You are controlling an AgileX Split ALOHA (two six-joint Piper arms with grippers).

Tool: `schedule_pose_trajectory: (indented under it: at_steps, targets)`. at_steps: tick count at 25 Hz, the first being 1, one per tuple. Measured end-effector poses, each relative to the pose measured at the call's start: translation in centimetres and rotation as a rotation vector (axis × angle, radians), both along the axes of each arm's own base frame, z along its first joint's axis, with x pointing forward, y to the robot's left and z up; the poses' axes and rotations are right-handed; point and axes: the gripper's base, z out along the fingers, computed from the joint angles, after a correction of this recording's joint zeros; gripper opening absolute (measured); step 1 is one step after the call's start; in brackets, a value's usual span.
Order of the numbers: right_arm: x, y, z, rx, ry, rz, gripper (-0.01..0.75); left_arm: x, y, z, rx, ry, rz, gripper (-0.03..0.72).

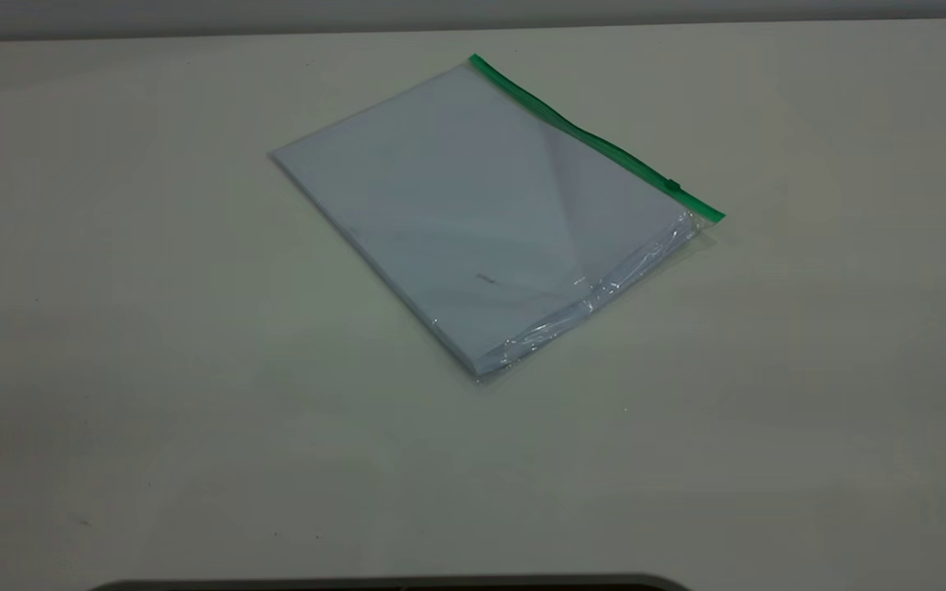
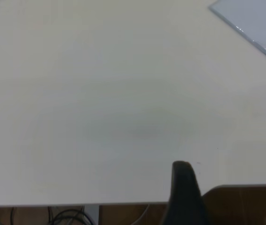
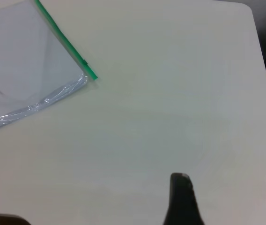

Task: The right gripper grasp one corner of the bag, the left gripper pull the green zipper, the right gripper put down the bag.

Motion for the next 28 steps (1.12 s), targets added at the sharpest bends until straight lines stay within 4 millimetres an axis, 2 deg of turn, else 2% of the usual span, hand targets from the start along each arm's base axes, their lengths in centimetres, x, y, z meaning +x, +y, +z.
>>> schedule_pose_trajectory:
  at_steps: [18, 22, 28]
  targets:
    - [0.0, 0.0, 0.0, 0.000, -0.001, 0.000, 0.562, 0.2, 0.2, 0.1, -0.027, 0.017, 0.049, 0.586]
    - [-0.1, 0.1, 0.2, 0.019, -0.005, 0.014, 0.562, 1.3, 0.4, 1.8, -0.025, 0.067, 0.070, 0.586]
    - [1.1, 0.2, 1.8, 0.023, 0.054, 0.045, 0.562, 4.9, 0.7, 6.3, 0.006, 0.150, 0.086, 0.587]
